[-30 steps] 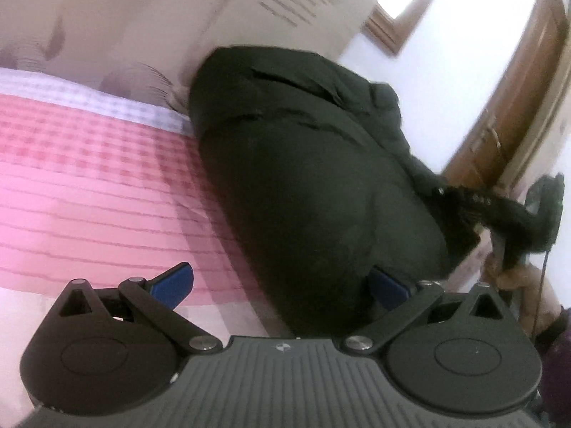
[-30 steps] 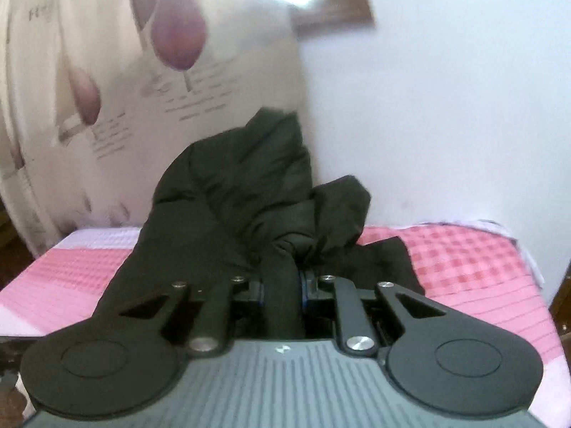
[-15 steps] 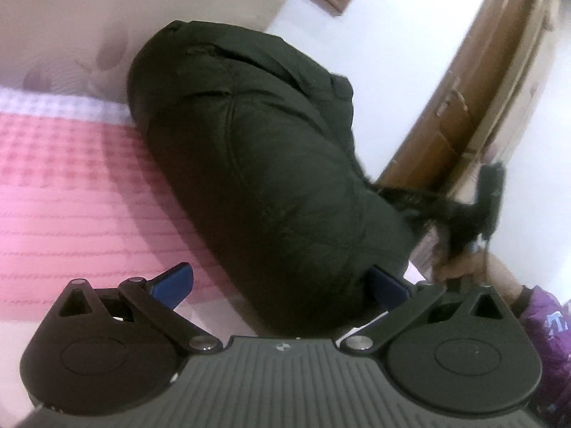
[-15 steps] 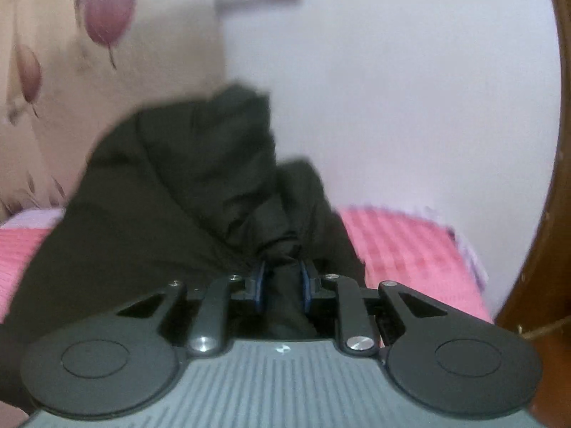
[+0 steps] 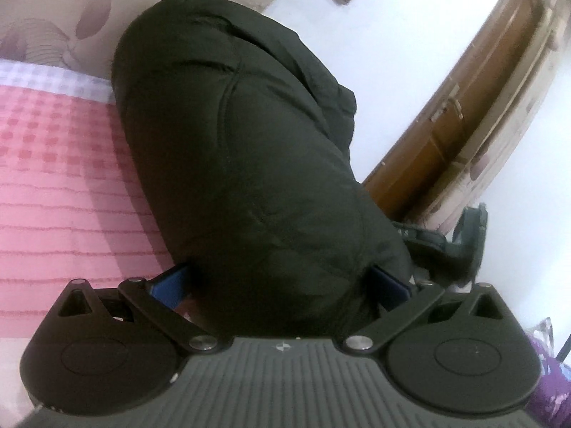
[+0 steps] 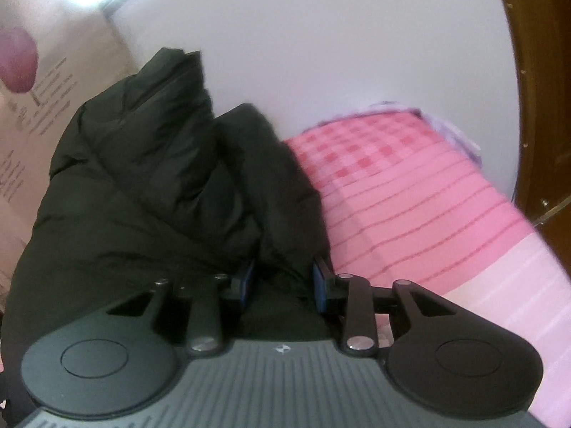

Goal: Fold large clothes

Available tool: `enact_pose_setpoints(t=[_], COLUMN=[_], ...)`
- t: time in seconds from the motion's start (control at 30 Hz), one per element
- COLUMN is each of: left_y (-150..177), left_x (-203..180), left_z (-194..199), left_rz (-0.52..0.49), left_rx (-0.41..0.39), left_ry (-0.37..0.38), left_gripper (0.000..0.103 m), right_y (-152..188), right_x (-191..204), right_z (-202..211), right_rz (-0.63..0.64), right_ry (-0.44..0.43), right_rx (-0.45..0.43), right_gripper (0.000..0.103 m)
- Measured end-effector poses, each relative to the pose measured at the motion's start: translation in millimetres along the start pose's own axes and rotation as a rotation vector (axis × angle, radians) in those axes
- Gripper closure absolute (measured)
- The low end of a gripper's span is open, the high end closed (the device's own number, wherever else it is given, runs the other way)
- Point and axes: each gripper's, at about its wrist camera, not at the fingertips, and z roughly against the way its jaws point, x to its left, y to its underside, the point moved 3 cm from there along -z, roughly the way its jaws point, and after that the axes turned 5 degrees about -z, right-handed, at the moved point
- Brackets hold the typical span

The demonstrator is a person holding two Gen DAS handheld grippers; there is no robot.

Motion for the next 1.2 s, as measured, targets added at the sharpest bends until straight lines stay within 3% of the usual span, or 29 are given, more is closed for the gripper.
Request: enact_pose_setpoints(t=[0.17, 0.33, 0.5, 0.57, 0.7, 0.8, 0.87, 1.0, 1.07, 1.13, 1.2], left_y=[2, 19, 43, 49, 49, 43, 41, 44, 46, 57, 63], left_x=[28, 61, 95, 91, 59, 35, 23, 21, 15, 17, 13], left_z=[45, 133, 227, 257, 297, 291, 273, 242, 229, 220, 211], left_rz=[0.036, 0.068, 0.171, 0.143, -0.040, -0.162, -0.211, -0.207, -0.205, -0.155, -0.210], left_rx=[-0.011, -0.018, -0.105, -0.160, -0.284, -0.313, -0.296, -0.262, -0.243, -0.202, -0.181], left_ry=[-0.060, -0.165, -0.303, -0.374, -0.472, -0.448, -0.411, -0.317, -0.268, -0.206, -0.234], left_gripper=[0.001, 0.000, 0.000, 0.001, 0.002, 0.004, 0.013, 0.018, 0.018, 0.018, 0.016], right_y=[31, 84, 145, 160, 155, 135, 117, 81, 66, 52, 41], right_x=[46, 109, 168, 186, 186, 179, 185, 238, 271, 295, 310], right_z=[4, 4, 16, 23, 51, 77, 88, 97, 90, 71, 45], right_rz=[0.042, 0.036, -0.021, -0.009, -0.028, 0.012, 0.091, 0.274, 0.372, 0.454, 0.493], right_ry=[-0.078, -0.200, -0.316, -0.341, -0.386, -0.364, -0.343, -0.426, -0.416, -0.377, -0.292], right_rx=[0.038, 0.084, 0.136, 0.141, 0.101, 0.028, -0.012, -0.039, -0.056, -0.054, -0.061], right_gripper=[0.071, 0.071, 0.070, 0.064, 0.056, 0.056, 0.056, 0.056, 0.057, 0.039, 0.018])
